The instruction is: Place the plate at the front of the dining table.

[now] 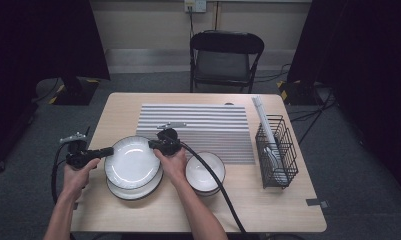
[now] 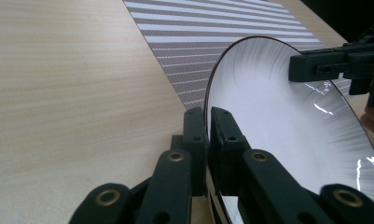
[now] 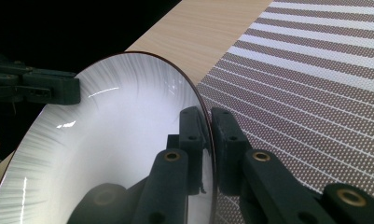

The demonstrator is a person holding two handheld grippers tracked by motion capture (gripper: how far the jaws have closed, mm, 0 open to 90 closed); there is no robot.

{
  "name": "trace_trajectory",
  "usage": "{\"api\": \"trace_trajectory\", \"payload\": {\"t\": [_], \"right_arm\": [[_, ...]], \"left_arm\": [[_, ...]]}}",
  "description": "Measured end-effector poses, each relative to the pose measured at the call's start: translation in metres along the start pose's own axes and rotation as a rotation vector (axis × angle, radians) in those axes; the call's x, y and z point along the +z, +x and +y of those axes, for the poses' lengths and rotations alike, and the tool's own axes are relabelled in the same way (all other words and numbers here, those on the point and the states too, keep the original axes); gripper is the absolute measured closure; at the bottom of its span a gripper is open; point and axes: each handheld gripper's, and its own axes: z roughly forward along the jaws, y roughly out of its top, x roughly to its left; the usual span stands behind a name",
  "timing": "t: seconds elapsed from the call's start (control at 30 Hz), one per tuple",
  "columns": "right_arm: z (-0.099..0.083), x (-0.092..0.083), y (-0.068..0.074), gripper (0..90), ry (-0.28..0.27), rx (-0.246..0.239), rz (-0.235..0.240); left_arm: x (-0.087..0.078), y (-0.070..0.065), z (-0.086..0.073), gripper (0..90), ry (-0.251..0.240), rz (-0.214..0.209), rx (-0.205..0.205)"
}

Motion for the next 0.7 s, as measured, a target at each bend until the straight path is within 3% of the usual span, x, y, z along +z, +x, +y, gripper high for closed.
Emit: {"api": "trace_trajectory", "payload": {"t": [0.13,0.27,0.53,0.7], "right_arm": [[-0.0011,-0.0001,-0.0001,84.0,-0.003,0.006,0.001],[-0.0017,-0.0001,-0.0006,84.1,-0.003,0.008,0.003],[-0.0009,-0.0001,-0.0010,83.5,-0.021,0.021,-0.004],[0.0033,-0.0003,-0.0003,83.0,-0.037,0.019,-0.002]], "left_arm": [[0.0005,0.0017,-0.0053,77.8,0.030,-0.016,-0.015],[0.0021,0.0007,-0.0058,81.1,0.036,-0.028,-0.016],[0.0019,-0.0008,0.0005,84.0,0.018,0.001,0.015],[-0.0001,0.0010,0.0026,85.0,-0.008,0.003,0.004]]}}
